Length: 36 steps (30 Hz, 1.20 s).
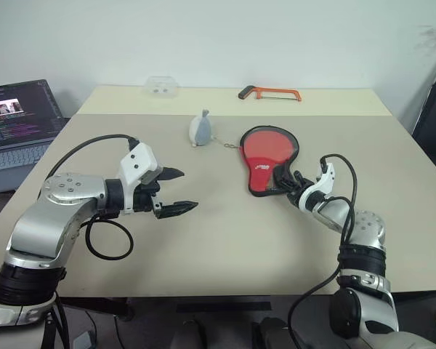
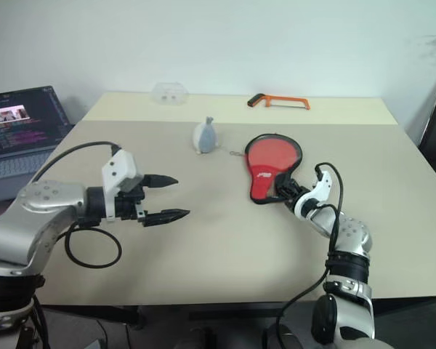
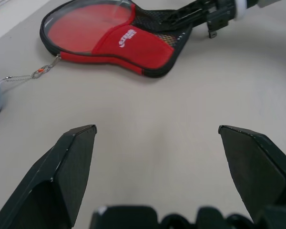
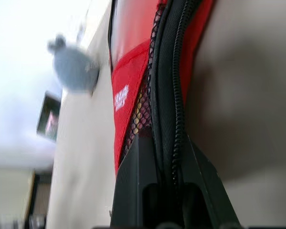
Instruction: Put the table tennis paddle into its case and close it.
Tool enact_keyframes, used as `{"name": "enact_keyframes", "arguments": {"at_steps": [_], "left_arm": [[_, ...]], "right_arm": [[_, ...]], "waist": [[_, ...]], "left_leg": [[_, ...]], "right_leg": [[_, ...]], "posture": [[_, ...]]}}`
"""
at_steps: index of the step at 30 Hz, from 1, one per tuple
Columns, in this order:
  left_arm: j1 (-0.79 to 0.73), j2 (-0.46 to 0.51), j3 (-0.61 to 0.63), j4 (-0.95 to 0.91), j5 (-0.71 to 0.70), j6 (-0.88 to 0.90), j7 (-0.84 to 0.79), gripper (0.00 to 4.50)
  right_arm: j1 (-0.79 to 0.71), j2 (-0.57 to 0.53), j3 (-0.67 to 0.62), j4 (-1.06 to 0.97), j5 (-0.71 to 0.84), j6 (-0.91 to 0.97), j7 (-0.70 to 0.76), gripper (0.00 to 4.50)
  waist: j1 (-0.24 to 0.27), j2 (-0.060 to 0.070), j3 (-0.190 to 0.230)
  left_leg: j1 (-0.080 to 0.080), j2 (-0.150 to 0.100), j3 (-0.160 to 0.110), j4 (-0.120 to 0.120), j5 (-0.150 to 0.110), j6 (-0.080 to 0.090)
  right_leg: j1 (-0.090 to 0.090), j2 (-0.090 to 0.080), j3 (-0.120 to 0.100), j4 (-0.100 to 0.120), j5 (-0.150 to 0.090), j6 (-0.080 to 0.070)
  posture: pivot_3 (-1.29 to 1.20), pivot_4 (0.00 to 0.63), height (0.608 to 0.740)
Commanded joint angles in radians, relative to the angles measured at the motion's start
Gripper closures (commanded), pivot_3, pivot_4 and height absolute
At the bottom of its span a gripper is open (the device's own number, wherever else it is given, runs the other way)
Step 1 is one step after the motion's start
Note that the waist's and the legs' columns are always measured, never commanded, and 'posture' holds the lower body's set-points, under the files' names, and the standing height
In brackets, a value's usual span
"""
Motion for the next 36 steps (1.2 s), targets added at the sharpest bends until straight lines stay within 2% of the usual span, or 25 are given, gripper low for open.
{"name": "enact_keyframes", "arguments": {"at_steps": [1, 7, 12, 16, 23, 27, 30, 36], "left_arm": [[-0.009, 0.023, 0.006, -0.014, -0.003, -0.008, -0.009, 0.00], [-0.016, 0.034, -0.008, -0.001, 0.001, -0.018, -0.027, 0.00], [-0.022, 0.041, -0.012, 0.006, -0.001, -0.023, -0.038, 0.00], [-0.019, 0.046, -0.016, 0.009, 0.002, -0.028, -0.050, 0.00], [-0.031, 0.048, -0.031, 0.018, 0.008, -0.036, -0.068, 0.00], [-0.052, 0.046, -0.054, 0.040, 0.016, -0.051, -0.084, 0.00], [-0.061, 0.044, -0.062, 0.052, 0.021, -0.058, -0.091, 0.00], [-0.072, 0.035, -0.079, 0.061, 0.026, -0.065, -0.093, 0.00]], "right_arm": [[0.081, 0.024, 0.040, -0.083, 0.068, 0.139, -0.022, 4.47], [0.236, 0.091, 0.063, -0.313, 0.211, 0.285, -0.113, 4.47], [0.384, 0.162, 0.101, -0.469, 0.300, 0.306, -0.223, 4.47], [0.484, 0.171, 0.138, -0.538, 0.413, 0.275, -0.303, 4.47], [0.655, 0.090, 0.268, -0.619, 0.617, 0.173, -0.403, 4.47], [0.722, -0.025, 0.333, -0.635, 0.734, 0.099, -0.403, 4.47], [0.747, -0.102, 0.378, -0.648, 0.779, 0.035, -0.407, 4.47], [0.766, -0.181, 0.474, -0.647, 0.798, -0.061, -0.398, 4.47]], "waist": [[0.000, 0.000, 0.000], [-0.002, -0.001, -0.001], [-0.003, -0.006, -0.004], [-0.004, -0.007, -0.005], [-0.004, -0.010, -0.006], [-0.003, -0.011, -0.007], [-0.003, -0.011, -0.007], [-0.003, -0.012, -0.007]], "left_leg": [[0.000, 0.000, 0.000, -0.001, 0.000, 0.000], [0.002, 0.001, 0.000, -0.005, 0.000, 0.000], [0.004, 0.002, 0.000, -0.007, 0.000, 0.000], [0.004, 0.002, 0.000, -0.008, 0.000, 0.000], [0.004, 0.002, 0.000, -0.009, 0.000, 0.000], [0.004, 0.002, 0.000, -0.009, 0.000, 0.000], [0.004, 0.002, 0.000, -0.009, 0.000, 0.000], [0.004, 0.002, 0.000, -0.008, 0.000, 0.000]], "right_leg": [[0.000, 0.000, 0.000, 0.000, 0.000, 0.000], [0.000, 0.001, 0.000, 0.000, -0.001, -0.002], [0.000, 0.001, 0.000, 0.000, -0.003, -0.004], [0.000, 0.001, 0.000, 0.000, -0.004, -0.005], [0.000, 0.001, -0.001, 0.000, -0.005, -0.004], [0.000, 0.001, -0.001, 0.000, -0.006, -0.002], [0.000, 0.001, 0.000, 0.000, -0.006, -0.002], [0.000, 0.001, 0.000, 0.000, -0.006, -0.002]], "posture": [[0.00, 0.150, 0.740], [0.00, 0.150, 0.740], [0.00, 0.150, 0.740], [0.00, 0.150, 0.740], [0.00, 0.150, 0.740], [0.00, 0.150, 0.740], [0.00, 0.150, 0.740], [0.00, 0.150, 0.740]]}}
